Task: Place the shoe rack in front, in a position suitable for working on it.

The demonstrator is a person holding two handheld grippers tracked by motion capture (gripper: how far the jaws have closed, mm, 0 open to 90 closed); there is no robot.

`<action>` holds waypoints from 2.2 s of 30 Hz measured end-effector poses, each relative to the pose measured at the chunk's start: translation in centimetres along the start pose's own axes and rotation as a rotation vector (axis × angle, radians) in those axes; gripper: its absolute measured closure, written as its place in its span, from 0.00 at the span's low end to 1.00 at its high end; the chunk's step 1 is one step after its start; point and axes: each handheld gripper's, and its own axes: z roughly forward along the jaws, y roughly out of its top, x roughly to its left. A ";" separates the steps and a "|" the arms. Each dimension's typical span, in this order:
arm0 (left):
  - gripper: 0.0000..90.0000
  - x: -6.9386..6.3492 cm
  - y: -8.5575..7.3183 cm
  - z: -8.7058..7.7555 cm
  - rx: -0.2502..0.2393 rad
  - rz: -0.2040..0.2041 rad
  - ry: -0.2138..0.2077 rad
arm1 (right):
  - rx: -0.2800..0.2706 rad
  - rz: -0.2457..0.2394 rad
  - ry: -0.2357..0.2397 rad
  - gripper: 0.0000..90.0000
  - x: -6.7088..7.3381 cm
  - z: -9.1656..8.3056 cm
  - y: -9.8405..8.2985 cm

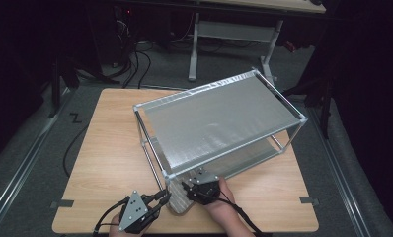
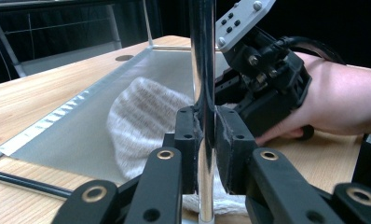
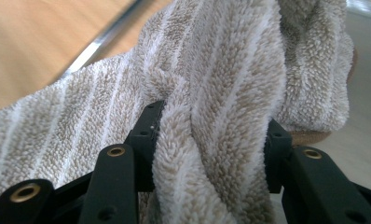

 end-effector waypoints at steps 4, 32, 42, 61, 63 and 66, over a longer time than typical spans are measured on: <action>0.88 0.0 0.0 0.0 0.000 -0.002 0.000 | -0.013 -0.039 0.036 0.59 1.2 0.2 0.3; 0.88 0.3 0.4 -0.2 -0.025 -0.019 -0.017 | -0.040 -0.097 0.101 0.60 2.7 0.5 0.4; 0.88 0.2 0.3 -0.2 -0.027 -0.018 -0.012 | -0.036 -0.088 0.089 0.59 1.8 0.5 0.3; 0.88 0.3 0.3 -0.2 -0.031 -0.024 -0.019 | 0.007 0.032 -0.067 0.58 -3.1 -0.7 -1.3; 0.88 0.3 0.3 -0.2 -0.031 -0.023 -0.021 | 0.004 0.025 -0.088 0.58 -3.8 -0.8 -1.5; 0.88 0.3 0.3 -0.2 -0.032 -0.022 -0.023 | 0.008 0.042 -0.099 0.58 -4.4 -1.0 -1.7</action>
